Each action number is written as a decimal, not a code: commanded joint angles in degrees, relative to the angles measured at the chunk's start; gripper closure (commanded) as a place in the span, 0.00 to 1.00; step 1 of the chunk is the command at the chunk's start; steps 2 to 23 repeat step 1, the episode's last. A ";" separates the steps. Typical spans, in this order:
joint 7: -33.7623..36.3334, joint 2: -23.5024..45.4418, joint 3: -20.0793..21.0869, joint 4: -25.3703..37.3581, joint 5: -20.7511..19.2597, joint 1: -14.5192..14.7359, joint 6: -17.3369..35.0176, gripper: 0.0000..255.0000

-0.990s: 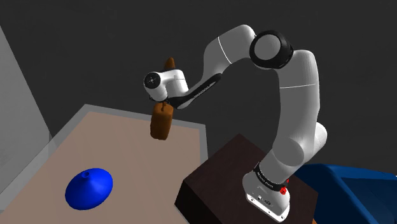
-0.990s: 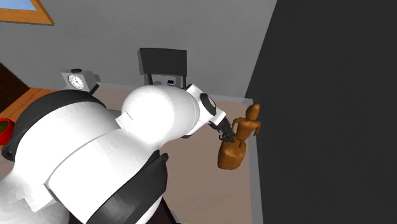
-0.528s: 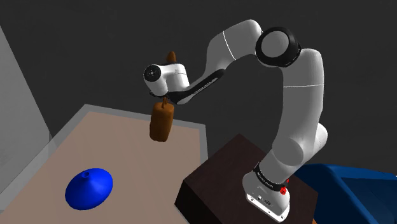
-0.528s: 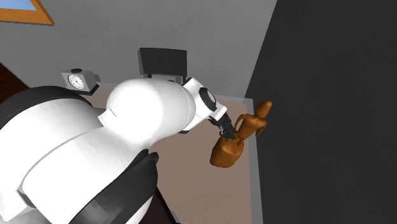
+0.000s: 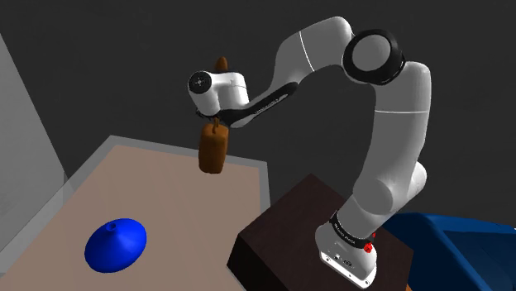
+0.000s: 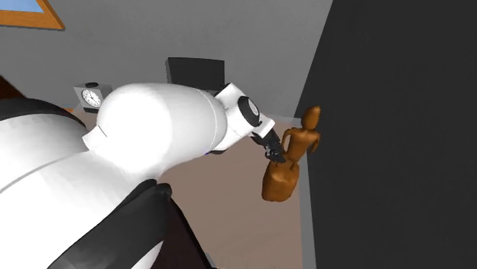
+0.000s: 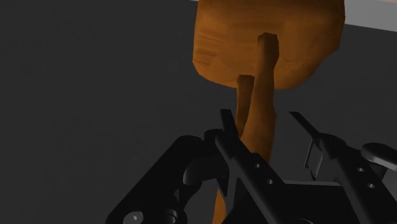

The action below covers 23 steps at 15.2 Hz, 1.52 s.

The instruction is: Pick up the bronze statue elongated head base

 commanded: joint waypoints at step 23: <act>-0.34 -0.44 0.15 0.10 0.29 -0.08 -0.12 1.00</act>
